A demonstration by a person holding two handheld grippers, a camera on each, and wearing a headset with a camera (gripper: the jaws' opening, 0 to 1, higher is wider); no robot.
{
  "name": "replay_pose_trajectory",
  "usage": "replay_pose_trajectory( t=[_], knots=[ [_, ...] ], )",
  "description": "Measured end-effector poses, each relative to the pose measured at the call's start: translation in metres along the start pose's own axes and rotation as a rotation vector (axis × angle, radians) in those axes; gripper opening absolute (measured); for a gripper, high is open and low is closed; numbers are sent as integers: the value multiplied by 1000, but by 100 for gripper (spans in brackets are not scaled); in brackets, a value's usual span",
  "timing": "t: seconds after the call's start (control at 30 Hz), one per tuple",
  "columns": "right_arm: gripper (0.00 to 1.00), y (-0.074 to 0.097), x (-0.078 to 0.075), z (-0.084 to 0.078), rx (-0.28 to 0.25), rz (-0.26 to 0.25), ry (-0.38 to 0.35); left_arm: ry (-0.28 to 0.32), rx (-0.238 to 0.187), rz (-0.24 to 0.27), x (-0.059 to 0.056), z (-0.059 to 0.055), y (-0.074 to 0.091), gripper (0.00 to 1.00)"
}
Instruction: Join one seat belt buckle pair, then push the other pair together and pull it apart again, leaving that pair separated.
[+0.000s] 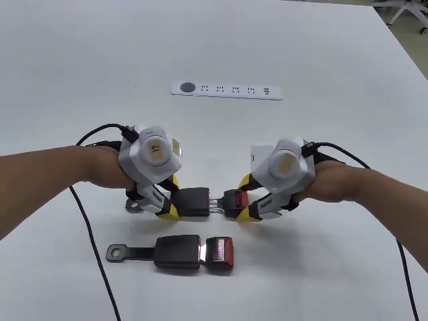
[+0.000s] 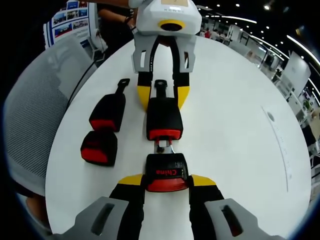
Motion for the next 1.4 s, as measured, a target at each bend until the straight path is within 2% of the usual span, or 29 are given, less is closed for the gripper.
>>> replay_pose_trajectory(
  t=[0.1,0.6,0.87,0.9,0.97,1.4],
  knots=[
    [30,-1,1,0,4,-4,12,-6,-2,-2,1,-1,0,31],
    [31,-1,2,-3,-24,-8,-21,1,-12,2,1,-3,0,31],
    [31,-2,2,-5,-39,-19,-6,1,-11,3,0,-3,0,31],
    [31,-2,2,-5,-42,-25,-30,1,-11,3,-1,-2,0,31],
    [31,0,4,-4,-37,-21,-10,1,-10,2,0,-2,0,31],
    [30,-3,4,-4,-40,-17,-14,-6,-17,1,-1,-2,0,31]
  ],
)
Point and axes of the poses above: the centre of the closed fingertips' face, and the gripper's own axes: y roughly backward along the fingers, x roughly to its left, z roughly out of its top, the point moved 8 cm from there along y, roughly backward along the fingers, and after that the axes turned 13 degrees about -y, right-handed, at the moved point
